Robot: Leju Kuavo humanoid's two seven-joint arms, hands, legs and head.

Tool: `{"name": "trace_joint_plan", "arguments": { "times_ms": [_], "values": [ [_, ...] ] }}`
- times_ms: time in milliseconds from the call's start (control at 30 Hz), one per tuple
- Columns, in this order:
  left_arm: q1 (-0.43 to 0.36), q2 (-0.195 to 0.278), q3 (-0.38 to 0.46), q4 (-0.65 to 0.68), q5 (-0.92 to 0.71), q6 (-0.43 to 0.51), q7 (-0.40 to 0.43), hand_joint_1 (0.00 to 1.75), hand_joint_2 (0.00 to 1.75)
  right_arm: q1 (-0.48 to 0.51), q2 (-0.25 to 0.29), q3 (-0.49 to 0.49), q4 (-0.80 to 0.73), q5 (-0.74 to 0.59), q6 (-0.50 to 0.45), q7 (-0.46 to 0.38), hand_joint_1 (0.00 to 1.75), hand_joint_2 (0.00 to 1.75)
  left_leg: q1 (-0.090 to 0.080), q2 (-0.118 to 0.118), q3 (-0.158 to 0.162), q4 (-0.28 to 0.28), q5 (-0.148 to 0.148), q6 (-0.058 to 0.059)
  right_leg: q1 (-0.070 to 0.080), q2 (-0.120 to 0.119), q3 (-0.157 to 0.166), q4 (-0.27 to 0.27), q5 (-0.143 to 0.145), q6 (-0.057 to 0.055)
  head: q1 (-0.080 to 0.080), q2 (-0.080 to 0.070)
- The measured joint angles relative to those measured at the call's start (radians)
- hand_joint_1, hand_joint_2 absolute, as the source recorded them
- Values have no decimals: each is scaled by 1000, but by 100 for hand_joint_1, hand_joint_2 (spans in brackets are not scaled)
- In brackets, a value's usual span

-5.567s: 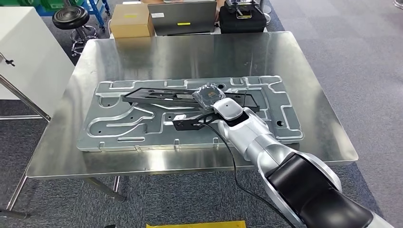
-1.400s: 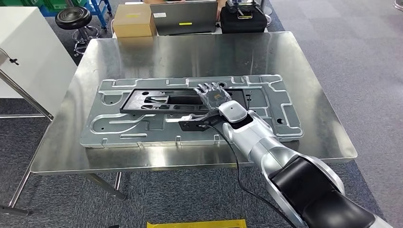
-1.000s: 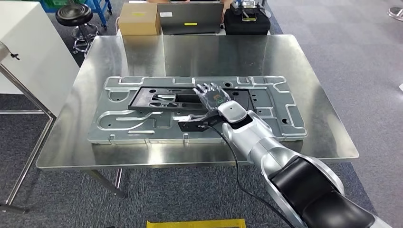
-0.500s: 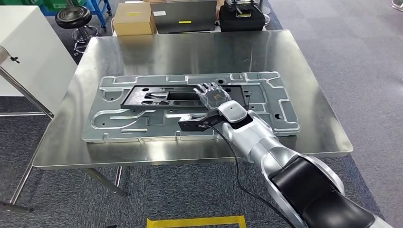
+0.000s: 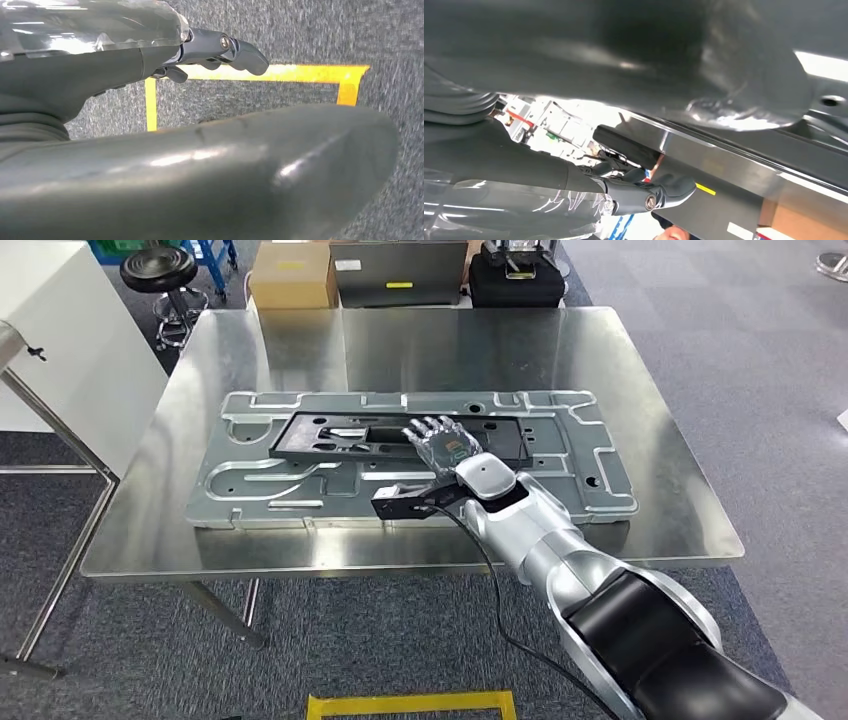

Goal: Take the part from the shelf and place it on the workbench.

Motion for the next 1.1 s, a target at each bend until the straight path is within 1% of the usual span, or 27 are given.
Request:
{"name": "trace_joint_plan", "arguments": {
  "times_ms": [67, 100, 133, 167, 200, 233, 267, 300, 333, 367, 433, 467, 500, 533, 600, 633, 667, 700, 767, 800, 833, 867, 933, 967, 1000, 1033, 1100],
  "values": [
    [0, 0, 0, 0, 0, 0, 0, 0, 0, 1, 0, 0, 1, 0, 1, 0, 0, 0, 0, 1, -8, -1, 6, 6, -4, 0, -49, 122, -71, 9, 0, 0],
    [0, 0, 0, 0, 0, 0, 0, 0, 0, 2, 0, 0, 2, 0, 1, 0, 0, 0, 0, 2, -12, 0, 9, 6, -6, 0, -73, 182, -97, 12, 0, 0],
    [1, 0, 0, 0, 0, -1, 0, 0, 0, 4, 0, 0, 3, 0, 1, 0, 0, 0, 0, 2, -17, 1, 11, 6, -8, 0, -84, 214, -105, 14, 0, 0],
    [1, 0, 0, 0, -1, -1, 0, 0, 0, 5, 0, 0, 4, 0, 1, 1, 0, 0, 0, 1, -20, 2, 13, 4, -9, 0, -77, 210, -95, 15, 0, 0],
    [2, 0, 0, 0, -2, -2, 0, 0, 0, 5, 0, 0, 4, 0, 1, 1, 0, 0, 0, 1, -22, 4, 14, 3, -10, 0, -50, 166, -69, 13, 0, 0],
    [2, 0, 0, 0, -2, -2, 0, 0, 0, 4, 0, 0, 4, 0, 1, 1, 0, 0, 0, 1, -23, 5, 15, 1, -11, 0, -10, 96, -36, 10, 0, 0],
    [1, 0, 0, 0, -3, -2, 0, 0, 0, 3, 0, 0, 3, -1, 1, 1, 0, 0, -2, 1, -24, 6, 17, -2, -9, 0, 27, 28, -14, 6, 0, 0],
    [1, 0, 0, 0, -3, -3, -1, 0, 0, 2, 0, 0, 3, -1, 1, 1, 0, 0, -3, 1, -26, 7, 18, -7, -6, 0, 53, -24, 1, 1, 0, 0],
    [0, 0, 0, 0, -3, -3, -1, 0, 0, 1, 0, 0, 3, -1, 1, 1, 0, 0, -4, 1, -29, 7, 21, -12, -4, 1, 64, -51, 5, -4, 0, 0],
    [0, 0, 0, 0, -3, -4, -1, 0, 0, 1, -1, -1, 3, -1, 1, 1, 0, 0, -5, 1, -31, 6, 24, -18, -1, 1, 64, -57, 4, -8, 0, 0],
    [1, 0, 0, 0, -3, -4, -2, 0, 0, 1, -1, -1, 3, -2, 1, 1, 0, 0, -4, 1, -34, 4, 26, -30, -4, 1, 60, -64, 14, -20, 0, 0],
    [1, 0, 0, 0, -3, -4, -2, 0, 0, 0, -1, -1, 3, -2, 1, 2, 0, 0, -4, 1, -39, 14, 16, -35, -6, 0, 59, -69, 20, -27, 0, 0],
    [1, 0, 0, 0, -3, -4, -2, 0, 0, 0, -1, -1, 3, -2, 1, 2, 0, 0, -4, 0, -51, 42, -8, -39, -9, -1, 58, -74, 25, -34, 0, 0],
    [1, 0, 0, 0, -3, -4, -2, 0, 0, -1, -1, -1, 3, -2, 1, 2, 0, 0, -2, 0, -71, 93, -42, -41, -9, -2, 55, -76, 30, -38, 0, 0],
    [1, 0, 0, 0, -3, -4, -2, 0, 0, 0, 0, -1, 3, -2, 1, 2, 0, 0, -2, 0, -119, 224, -112, -46, -8, -2, 47, -76, 35, -43, 0, 0],
    [2, 0, 0, 0, -3, -4, -2, 0, 0, 0, 0, -1, 3, -2, 1, 2, 0, 0, -2, 0, -132, 266, -126, -48, -7, -2, 43, -75, 38, -43, 0, 0],
    [2, 0, 0, 0, -3, -4, -2, 0, 0, 1, 0, -1, 4, -2, 1, 2, 0, 0, -1, 1, -127, 270, -121, -49, -6, -2, 40, -74, 40, -42, 0, 0],
    [2, 0, 0, 0, -3, -4, -2, 0, 0, 1, 0, -1, 5, -2, 1, 2, 0, 0, -1, 1, -103, 236, -99, -48, -6, -2, 38, -72, 42, -41, 0, 0],
    [1, 0, 0, 0, -3, -4, -3, 0, 0, 1, 0, -2, 6, -2, 0, 1, 0, 0, -2, 0, -26, 107, -46, -43, -4, -1, 33, -66, 43, -36, 0, 0],
    [0, 0, 0, 0, -3, -4, -4, 0, 0, 1, 0, -2, 6, -2, 0, 1, 0, 0, -3, 0, 2, 53, -32, -38, -2, -1, 30, -61, 44, -32, 0, 0],
    [0, 0, 0, 0, -3, -4, -5, 0, 0, 0, -1, -2, 6, -2, 0, 1, 0, 0, -5, -1, 18, 21, -26, -34, -1, -1, 25, -58, 46, -27, 0, 0],
    [0, 0, 0, 0, -3, -4, -6, 0, 0, 1, -1, -2, 6, -2, 0, 0, 0, 0, -7, -1, 19, 11, -28, -29, 0, -1, 21, -58, 49, -21, 0, 0],
    [2, 0, 0, 0, -4, -4, -7, 0, 0, 2, -1, -3, 6, -3, 0, 0, 0, 0, -5, -1, 13, 7, -20, -16, 0, 0, 16, -58, 54, -10, 0, 0],
    [2, 0, 0, 0, -4, -4, -8, 0, 0, 2, -2, -3, 6, -3, 0, 0, 0, 0, -3, 0, 11, 4, -14, -9, 0, 0, 11, -50, 46, -4, 0, 0],
    [2, -1, 0, 0, -4, -4, -8, 0, 0, 2, -3, -3, 6, -3, 0, 0, 0, 0, -1, 1, 8, 0, -8, -2, -1, 1, 0, -26, 26, 1, 0, 0],
    [1, -1, 0, 0, -4, -3, -8, 0, 0, 2, -4, -3, 7, -3, 0, 1, 0, 0, 0, 2, 5, -3, -2, 4, -3, 1, -18, 18, -6, 7, 0, 0],
    [1, -1, 0, 0, -4, -3, -7, 0, 0, 4, -7, -3, 8, -3, 0, 1, 0, 0, -1, 3, -6, -2, 6, 9, -5, 1, -70, 148, -78, 15, 0, 0]
  ]
}}
